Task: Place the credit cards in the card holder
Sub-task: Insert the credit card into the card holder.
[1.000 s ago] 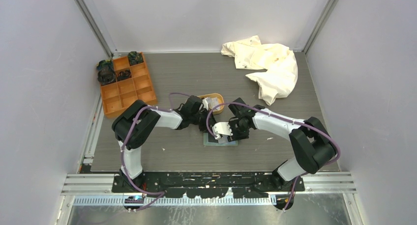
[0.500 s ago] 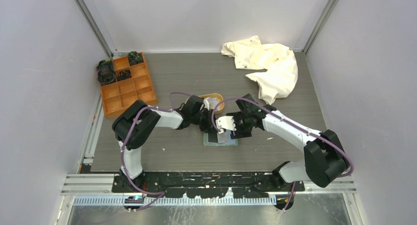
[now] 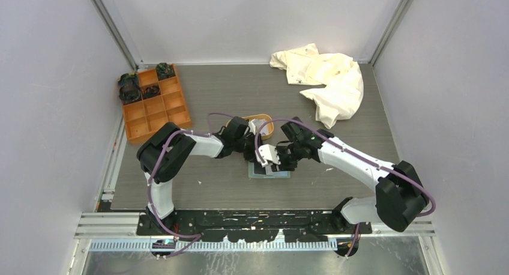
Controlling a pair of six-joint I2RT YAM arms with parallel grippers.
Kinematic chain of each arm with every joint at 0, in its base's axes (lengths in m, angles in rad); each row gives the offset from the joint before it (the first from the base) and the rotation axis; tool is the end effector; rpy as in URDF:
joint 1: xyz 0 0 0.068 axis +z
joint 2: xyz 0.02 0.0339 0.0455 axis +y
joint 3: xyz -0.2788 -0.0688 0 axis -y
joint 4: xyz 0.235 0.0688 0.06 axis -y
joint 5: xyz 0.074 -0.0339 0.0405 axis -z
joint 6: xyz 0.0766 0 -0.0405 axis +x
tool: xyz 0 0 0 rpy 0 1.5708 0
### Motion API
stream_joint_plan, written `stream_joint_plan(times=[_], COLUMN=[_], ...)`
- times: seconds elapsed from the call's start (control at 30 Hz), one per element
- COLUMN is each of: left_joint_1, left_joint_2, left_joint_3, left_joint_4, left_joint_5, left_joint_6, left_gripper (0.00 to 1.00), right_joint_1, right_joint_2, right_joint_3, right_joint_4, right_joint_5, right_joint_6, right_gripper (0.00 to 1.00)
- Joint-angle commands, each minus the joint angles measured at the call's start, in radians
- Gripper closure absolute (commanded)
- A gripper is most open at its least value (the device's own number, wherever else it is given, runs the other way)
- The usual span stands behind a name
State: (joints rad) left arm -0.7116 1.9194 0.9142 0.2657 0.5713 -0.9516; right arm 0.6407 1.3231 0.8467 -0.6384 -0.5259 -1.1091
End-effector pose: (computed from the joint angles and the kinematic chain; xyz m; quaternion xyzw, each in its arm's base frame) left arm 0.2714 -0.2887 0.1160 0.0079 0.8851 -0.4600 0.0705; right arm 0.1772 0.1801 0.2034 -0.7596 0.5579 0.1956 0.2711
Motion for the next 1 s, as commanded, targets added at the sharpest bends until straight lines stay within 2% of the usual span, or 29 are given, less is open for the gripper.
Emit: stream_joint_plan(times=[0.0, 0.13, 0.33, 0.97], left_joint_1=[0.003, 0.003, 0.003, 0.003], left_joint_2=[-0.003, -0.005, 0.001, 0.004], left_joint_3=[-0.008, -0.012, -0.011, -0.008], left_joint_4=[-0.095, -0.091, -0.082, -0.080], left_joint_5=[-0.042, -0.042, -0.037, -0.041], left_joint_6=[0.054, 0.053, 0.048, 0.043], left_gripper=[0.80, 0.79, 0.80, 0.79], right_joint_1=[0.085, 0.144, 0.209, 0.277], right_joint_2=[0.013, 0.059, 0.129, 0.225], right_joint_3=[0.032, 0.034, 0.036, 0.046], right_joint_4=[0.106, 0.188, 0.264, 0.349], right_joint_5=[-0.003, 0.100, 0.232, 0.391], right_joint_6=[0.082, 0.133, 0.158, 0.215], right_gripper=[0.63, 0.77, 0.85, 0.87])
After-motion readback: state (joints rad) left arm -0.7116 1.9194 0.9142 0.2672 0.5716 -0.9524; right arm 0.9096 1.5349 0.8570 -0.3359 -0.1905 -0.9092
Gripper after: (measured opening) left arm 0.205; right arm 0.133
